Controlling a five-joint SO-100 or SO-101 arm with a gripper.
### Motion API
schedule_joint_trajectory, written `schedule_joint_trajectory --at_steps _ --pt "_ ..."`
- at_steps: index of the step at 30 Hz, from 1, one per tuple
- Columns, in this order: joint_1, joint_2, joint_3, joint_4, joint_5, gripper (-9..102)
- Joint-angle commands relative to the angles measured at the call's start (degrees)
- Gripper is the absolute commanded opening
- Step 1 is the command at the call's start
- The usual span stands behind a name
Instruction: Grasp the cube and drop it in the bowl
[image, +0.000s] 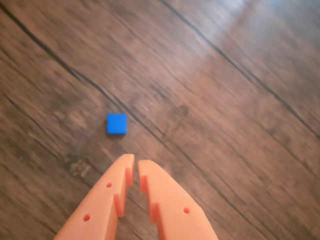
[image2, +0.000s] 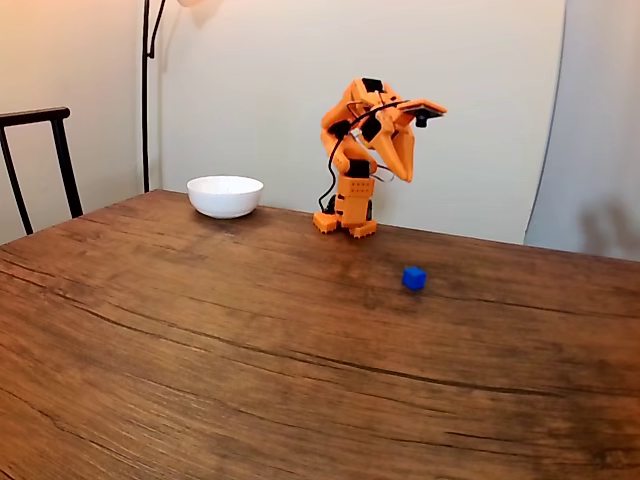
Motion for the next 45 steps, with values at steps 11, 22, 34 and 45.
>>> schedule_joint_trajectory --at_steps 11,22,34,45 --pt "-0.1 -3.3 -3.1 -1.5 -2.8 0" --pt "-0.2 -3.4 -3.1 -4.0 -3.7 0" --pt "-2.1 -12.4 -4.7 -6.0 -3.8 0" --pt "-2.6 -17.3 -5.3 -7.6 -3.6 0"
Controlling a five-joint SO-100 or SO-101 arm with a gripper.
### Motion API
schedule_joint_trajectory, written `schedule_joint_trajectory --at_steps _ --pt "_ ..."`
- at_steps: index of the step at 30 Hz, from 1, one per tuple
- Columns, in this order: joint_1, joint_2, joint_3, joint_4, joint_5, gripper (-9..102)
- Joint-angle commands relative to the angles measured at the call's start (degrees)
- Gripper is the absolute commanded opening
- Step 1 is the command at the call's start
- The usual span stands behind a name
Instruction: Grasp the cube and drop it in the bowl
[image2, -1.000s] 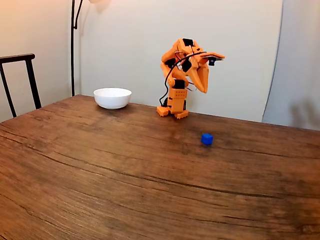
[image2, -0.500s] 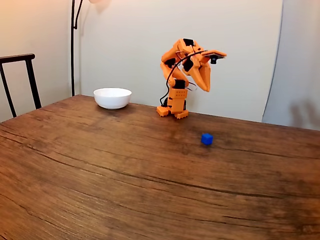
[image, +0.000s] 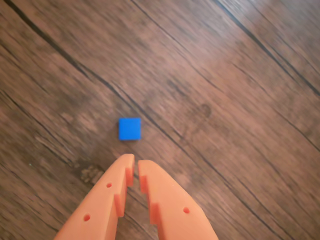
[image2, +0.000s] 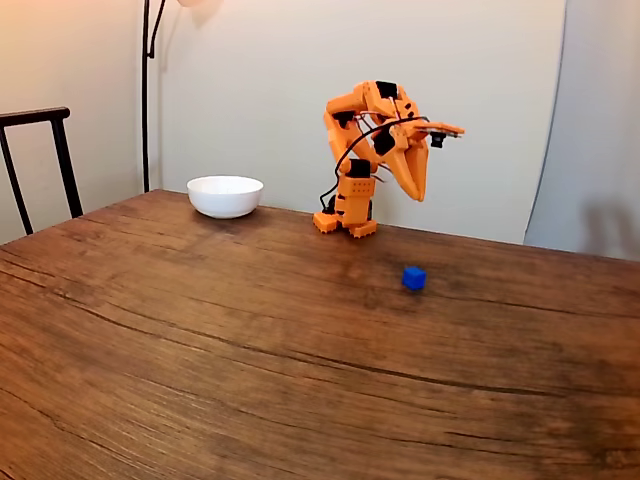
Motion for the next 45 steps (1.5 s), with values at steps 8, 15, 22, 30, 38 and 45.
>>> schedule_joint_trajectory --at_steps 8,15,22,30,38,45 --pt "-1.1 -0.4 -2.3 -1.0 0.2 0" --pt "-1.9 -0.4 -1.8 -1.0 0.2 0" --pt "-1.9 -2.5 -1.4 -1.0 -0.4 3" --pt "-2.0 -13.1 -6.2 -1.1 0.4 3" --pt "-4.6 -19.2 -6.6 -5.4 -0.4 3" --pt "-4.7 -23.1 -6.7 -6.6 -0.4 3"
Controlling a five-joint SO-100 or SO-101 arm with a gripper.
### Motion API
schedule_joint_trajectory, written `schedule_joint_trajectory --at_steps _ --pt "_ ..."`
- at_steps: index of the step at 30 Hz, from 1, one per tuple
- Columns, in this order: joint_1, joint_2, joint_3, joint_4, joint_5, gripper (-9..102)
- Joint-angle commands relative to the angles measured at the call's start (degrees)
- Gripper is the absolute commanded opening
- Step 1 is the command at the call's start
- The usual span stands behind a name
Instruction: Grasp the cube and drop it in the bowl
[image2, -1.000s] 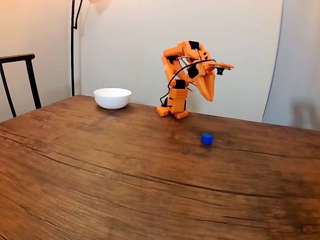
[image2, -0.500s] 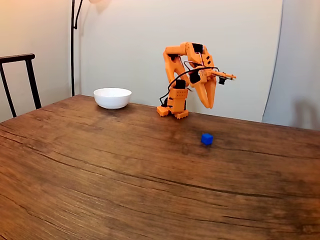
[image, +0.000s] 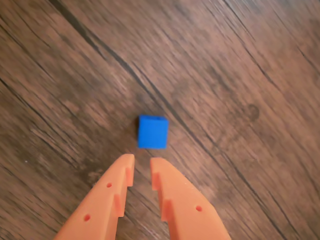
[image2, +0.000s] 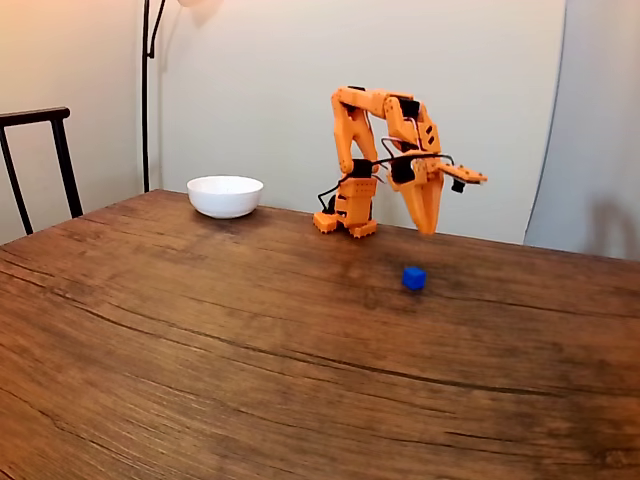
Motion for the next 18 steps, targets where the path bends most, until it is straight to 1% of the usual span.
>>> schedule_joint_trajectory --at_steps 1,8,10,13,15,18 --pt "0.1 -0.1 -2.1 -0.8 -0.4 3" --pt "0.4 -0.3 -0.6 -1.0 -0.4 3" --pt "0.1 -0.3 1.0 -2.9 -0.5 4" --pt "0.0 -0.3 4.1 -8.6 -1.6 4" --pt "0.0 -0.3 6.5 -12.1 -1.7 8" --pt "0.2 0.0 8.4 -14.0 -1.7 20"
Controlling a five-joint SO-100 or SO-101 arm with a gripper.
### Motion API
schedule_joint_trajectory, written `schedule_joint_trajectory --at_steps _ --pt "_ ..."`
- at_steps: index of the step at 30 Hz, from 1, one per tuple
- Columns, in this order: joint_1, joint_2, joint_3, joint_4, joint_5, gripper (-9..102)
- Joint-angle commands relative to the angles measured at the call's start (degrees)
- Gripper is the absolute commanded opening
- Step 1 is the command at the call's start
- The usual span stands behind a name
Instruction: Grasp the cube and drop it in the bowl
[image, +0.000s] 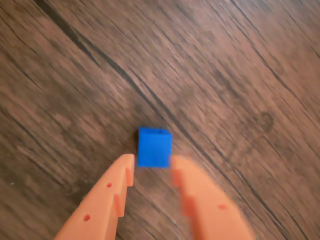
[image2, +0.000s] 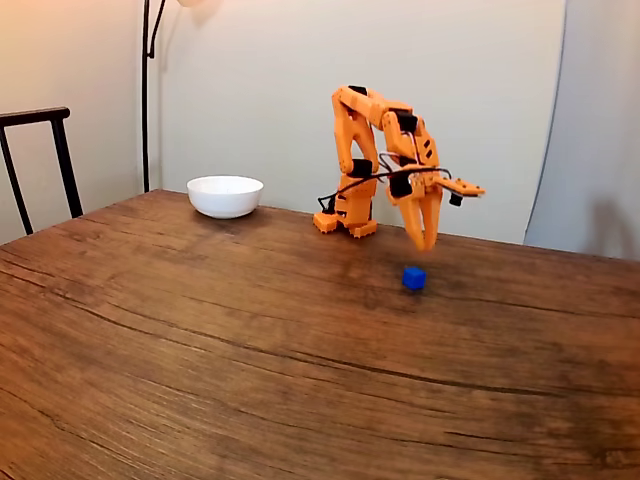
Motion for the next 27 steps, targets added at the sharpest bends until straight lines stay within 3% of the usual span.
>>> schedule_joint_trajectory --at_steps 1,5,20,27 --pt "0.1 0.6 0.3 -1.8 -0.3 24" --pt "-0.1 0.4 0.4 -1.5 -0.3 31" --pt "-3.1 0.3 4.0 -2.2 -3.9 31" --pt "-2.9 0.3 3.7 -2.2 -4.2 41"
